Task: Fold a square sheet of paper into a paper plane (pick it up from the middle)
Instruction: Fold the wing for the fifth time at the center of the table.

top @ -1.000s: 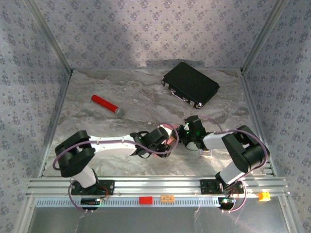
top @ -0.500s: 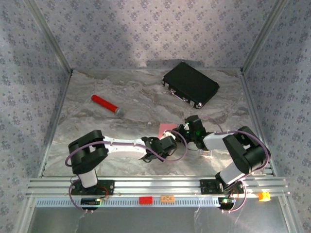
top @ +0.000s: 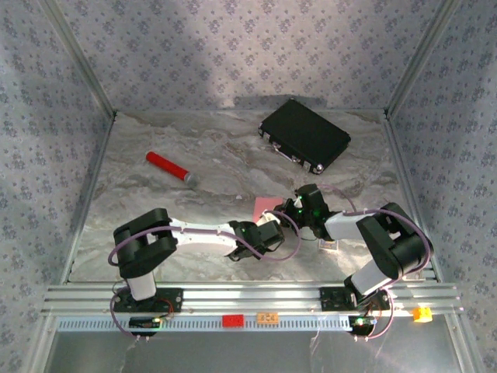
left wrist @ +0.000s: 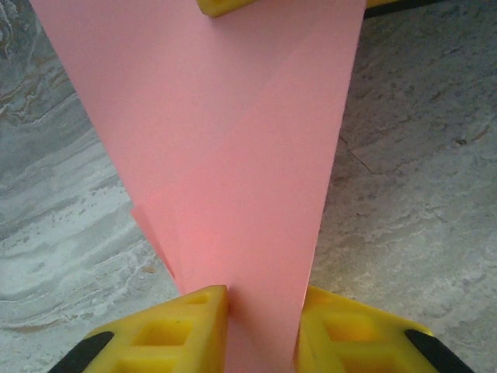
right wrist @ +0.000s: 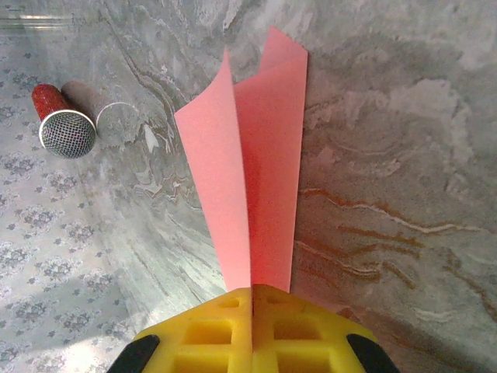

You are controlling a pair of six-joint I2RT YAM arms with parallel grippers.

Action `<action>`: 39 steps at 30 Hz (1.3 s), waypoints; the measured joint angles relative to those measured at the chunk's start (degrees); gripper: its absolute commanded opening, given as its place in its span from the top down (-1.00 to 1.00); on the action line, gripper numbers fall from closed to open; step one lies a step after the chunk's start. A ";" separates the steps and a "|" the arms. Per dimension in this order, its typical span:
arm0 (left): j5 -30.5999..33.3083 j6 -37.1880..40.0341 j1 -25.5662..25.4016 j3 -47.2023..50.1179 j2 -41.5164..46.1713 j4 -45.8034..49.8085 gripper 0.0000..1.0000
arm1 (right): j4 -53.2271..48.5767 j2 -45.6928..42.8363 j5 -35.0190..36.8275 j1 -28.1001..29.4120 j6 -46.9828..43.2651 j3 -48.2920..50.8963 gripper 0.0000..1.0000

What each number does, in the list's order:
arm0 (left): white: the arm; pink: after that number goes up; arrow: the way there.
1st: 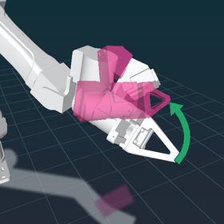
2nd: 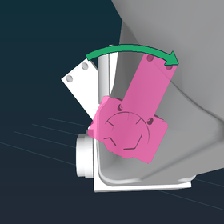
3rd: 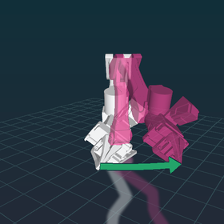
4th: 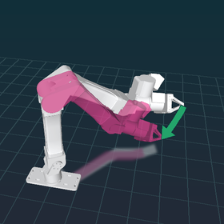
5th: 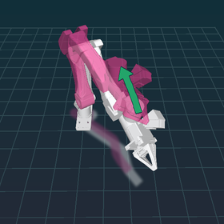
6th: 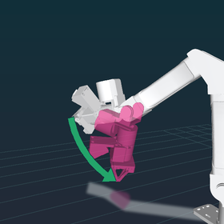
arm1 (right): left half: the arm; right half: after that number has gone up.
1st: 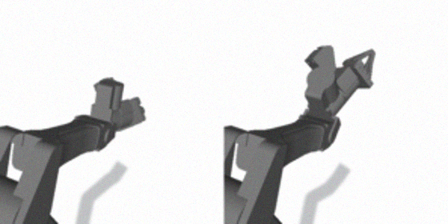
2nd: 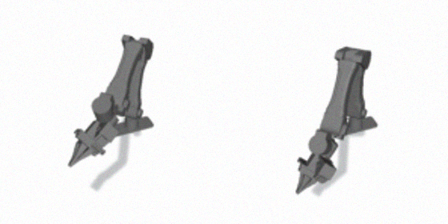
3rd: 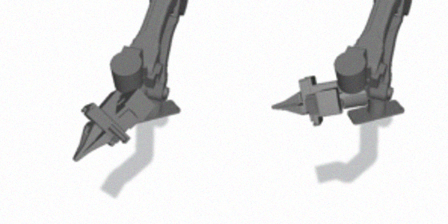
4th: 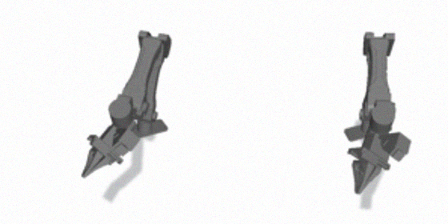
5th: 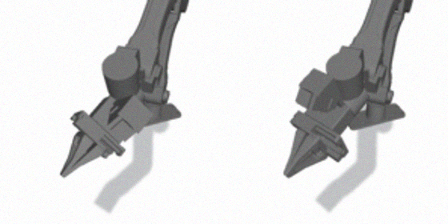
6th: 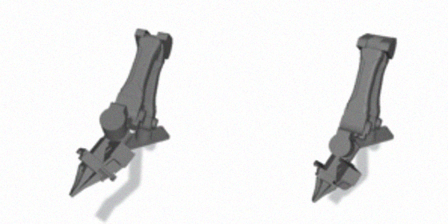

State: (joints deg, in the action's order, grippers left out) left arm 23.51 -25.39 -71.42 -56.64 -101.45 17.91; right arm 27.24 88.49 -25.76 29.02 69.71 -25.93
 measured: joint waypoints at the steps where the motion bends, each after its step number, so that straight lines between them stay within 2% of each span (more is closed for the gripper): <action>1: 0.15 0.02 0.00 0.00 0.00 0.00 0.56 | 0.00 0.00 0.02 0.00 0.00 0.00 0.92; 8: 0.57 0.04 0.00 0.00 0.00 -0.04 0.59 | -0.42 -0.52 0.33 0.02 0.00 0.00 0.88; 13: 0.61 -0.11 0.00 0.00 0.07 -0.04 0.46 | -0.48 -0.98 0.48 0.15 0.00 -0.04 0.95; 19: 1.20 -0.13 0.00 0.00 0.66 -0.15 0.42 | -0.87 -0.98 0.46 0.28 0.00 -0.04 0.96; 25: 1.44 -0.15 0.00 0.00 0.74 -0.31 0.46 | -0.87 -0.98 0.46 0.44 0.02 -0.20 0.96; 33: 1.62 -0.15 -0.02 0.00 0.74 -0.28 0.63 | -0.87 -0.98 0.48 0.55 0.20 -0.26 0.91; 39: 1.64 -0.31 -0.02 0.00 0.74 -0.28 0.73 | -1.03 -0.98 0.70 0.55 0.24 -0.26 0.69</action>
State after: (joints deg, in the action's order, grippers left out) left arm 25.15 -25.69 -71.44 -56.64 -100.71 17.63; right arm 26.22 87.50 -25.06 29.56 69.95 -26.20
